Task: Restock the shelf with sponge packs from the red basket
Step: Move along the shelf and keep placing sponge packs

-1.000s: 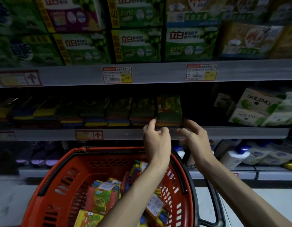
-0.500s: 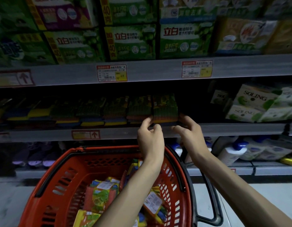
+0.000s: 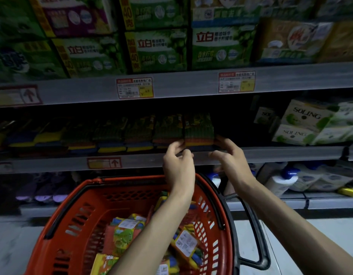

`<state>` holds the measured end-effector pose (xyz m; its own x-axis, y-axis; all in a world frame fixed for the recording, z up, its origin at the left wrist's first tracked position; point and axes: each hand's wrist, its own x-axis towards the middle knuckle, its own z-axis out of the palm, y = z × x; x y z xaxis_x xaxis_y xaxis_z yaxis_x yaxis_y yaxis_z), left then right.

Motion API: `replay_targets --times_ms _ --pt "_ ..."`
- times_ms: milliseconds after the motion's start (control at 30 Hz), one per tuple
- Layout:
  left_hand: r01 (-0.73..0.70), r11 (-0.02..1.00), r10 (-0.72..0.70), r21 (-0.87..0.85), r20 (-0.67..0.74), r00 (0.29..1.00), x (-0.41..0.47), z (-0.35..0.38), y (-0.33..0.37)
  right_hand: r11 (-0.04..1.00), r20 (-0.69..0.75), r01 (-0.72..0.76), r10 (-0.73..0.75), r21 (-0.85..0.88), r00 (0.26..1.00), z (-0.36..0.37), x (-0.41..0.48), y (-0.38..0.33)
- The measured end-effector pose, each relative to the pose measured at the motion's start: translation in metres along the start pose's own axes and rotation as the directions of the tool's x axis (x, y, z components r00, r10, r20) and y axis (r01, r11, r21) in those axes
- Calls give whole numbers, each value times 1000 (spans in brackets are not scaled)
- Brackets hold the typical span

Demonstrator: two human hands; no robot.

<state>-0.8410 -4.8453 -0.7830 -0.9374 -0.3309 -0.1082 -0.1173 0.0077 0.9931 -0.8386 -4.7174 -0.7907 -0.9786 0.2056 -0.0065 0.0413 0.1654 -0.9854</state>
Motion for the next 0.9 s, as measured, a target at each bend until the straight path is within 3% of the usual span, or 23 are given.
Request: replay_targets --times_ms 333,900 --pt "-57 998 58 34 -26 998 9 -17 -6 1000 -13 19 -19 3 1000 6 0 6" --pt "-176 980 135 97 336 932 -3 -70 -13 998 -46 58 -60 -33 997 -4 -21 15"
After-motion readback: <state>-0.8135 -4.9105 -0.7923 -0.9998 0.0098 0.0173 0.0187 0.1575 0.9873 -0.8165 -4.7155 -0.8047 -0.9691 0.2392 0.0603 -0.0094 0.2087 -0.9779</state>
